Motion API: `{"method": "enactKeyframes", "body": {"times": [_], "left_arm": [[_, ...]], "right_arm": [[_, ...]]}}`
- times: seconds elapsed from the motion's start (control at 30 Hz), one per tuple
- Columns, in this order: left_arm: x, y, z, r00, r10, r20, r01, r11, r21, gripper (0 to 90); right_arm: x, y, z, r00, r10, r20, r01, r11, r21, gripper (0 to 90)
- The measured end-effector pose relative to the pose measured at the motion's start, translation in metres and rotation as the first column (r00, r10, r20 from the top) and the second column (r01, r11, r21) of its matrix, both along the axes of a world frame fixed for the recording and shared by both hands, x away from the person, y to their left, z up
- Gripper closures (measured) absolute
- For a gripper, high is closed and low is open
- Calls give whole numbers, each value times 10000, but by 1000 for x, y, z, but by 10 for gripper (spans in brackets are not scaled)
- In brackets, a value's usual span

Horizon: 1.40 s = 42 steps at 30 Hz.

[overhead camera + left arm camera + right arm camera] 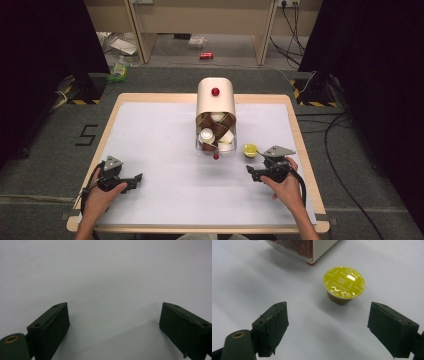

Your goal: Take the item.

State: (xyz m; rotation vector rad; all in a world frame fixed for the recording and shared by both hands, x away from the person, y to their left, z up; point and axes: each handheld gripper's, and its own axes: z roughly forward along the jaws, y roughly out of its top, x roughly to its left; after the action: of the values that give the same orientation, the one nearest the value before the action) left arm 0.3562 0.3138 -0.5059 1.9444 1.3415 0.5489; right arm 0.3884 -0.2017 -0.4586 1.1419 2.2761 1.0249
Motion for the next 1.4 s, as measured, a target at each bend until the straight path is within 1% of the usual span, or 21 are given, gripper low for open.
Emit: {"method": "enactKeyframes", "body": {"times": [0.4, 0.8, 0.83, 1.03, 1.13, 1.23, 1.4], "left_arm": [[0, 0, 0, 10000, 3, 1, -3, 10000, 2, 90], [0, 0, 0, 10000, -2, -4, 2, 10000, -2, 90], [0, 0, 0, 10000, 2, 1, -2, 10000, 0, 90], [0, 0, 0, 10000, 3, 3, -3, 10000, 1, 90], [0, 0, 0, 10000, -1, -2, 1, 10000, 0, 90], [0, 0, 0, 10000, -1, 0, 1, 10000, 0, 90], [0, 0, 0, 10000, -1, -1, 1, 10000, 1, 90]], "right_arm": [[-16, -6, -1, 10000, 48, 45, -48, 10000, 32, 171], [-30, -14, -6, 10000, 0, -90, 0, 10000, 21, 164], [-32, -15, -7, 9999, -44, -153, 45, 10000, 56, 164], [-37, -18, -9, 9999, -20, -134, 20, 10000, 9, 163], [-39, -19, -11, 9997, -64, -219, 65, 10000, 7, 163], [-41, -21, -13, 9998, -30, -203, 29, 10000, -68, 163], [-45, -23, -15, 9996, -40, -274, 38, 10000, -53, 163]]}}
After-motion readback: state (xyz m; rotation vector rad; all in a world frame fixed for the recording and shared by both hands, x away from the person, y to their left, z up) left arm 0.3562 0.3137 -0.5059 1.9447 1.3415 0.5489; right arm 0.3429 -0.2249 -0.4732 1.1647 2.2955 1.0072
